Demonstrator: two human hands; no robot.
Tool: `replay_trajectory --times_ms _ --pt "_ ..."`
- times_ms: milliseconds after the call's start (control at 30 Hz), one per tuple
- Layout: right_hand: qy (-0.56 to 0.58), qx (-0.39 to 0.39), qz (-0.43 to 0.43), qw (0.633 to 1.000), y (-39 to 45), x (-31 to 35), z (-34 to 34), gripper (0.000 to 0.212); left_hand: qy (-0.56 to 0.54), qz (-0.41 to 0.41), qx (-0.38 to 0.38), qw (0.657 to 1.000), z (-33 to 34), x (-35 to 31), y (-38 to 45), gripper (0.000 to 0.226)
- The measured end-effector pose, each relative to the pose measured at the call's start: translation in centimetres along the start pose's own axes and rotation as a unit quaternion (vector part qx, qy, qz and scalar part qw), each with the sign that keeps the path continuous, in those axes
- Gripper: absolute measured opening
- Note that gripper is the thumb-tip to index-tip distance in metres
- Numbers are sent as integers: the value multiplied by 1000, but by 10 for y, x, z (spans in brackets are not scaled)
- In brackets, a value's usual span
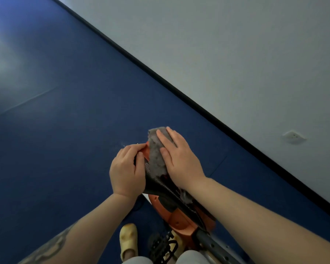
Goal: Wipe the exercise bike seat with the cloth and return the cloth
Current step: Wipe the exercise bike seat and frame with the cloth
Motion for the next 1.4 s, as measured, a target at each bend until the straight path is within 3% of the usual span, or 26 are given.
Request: replay_trajectory --times_ms 100,233,400,567,667,800,900,1100,1267,1400 --pt "5 -19 3 1000 15 4 5 46 9 2 0 1000 -1 -1 -2 28" --pt "42 8 -46 998 -42 -1 -7 50 -1 -17 0 1000 -1 3 -1 29" --pt "16 33 34 999 -93 -22 -23 55 -17 -38 6 999 1 4 -3 30" --pt "-47 -18 51 997 -63 -11 -16 54 -37 -41 31 998 4 5 -4 30" --pt "-84 -50 58 994 -81 -11 -25 52 -48 -28 91 994 6 6 -7 32" --pt "-97 -178 83 976 -132 -16 -47 47 -87 -13 186 979 7 15 -16 38" --pt "-120 -257 101 954 -141 -17 -51 42 -116 -26 215 969 3 22 -20 41" --pt "-228 -180 54 955 -112 11 -24 48 -145 -25 244 958 4 24 -17 42" --pt "-235 -103 -81 963 -136 8 -22 51 -148 -17 280 949 4 26 -14 43" --pt "-262 -102 -60 958 -122 18 -14 52 -171 -39 293 940 4 26 -13 43"
Point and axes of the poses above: each hand's wrist, its own y-axis towards the middle knuckle, its own z-axis out of the palm, x = y × z, the point moved 10 cm from there along y, towards the middle knuckle, and after that the axes turned 15 degrees about -x, right-handed, at the moved point
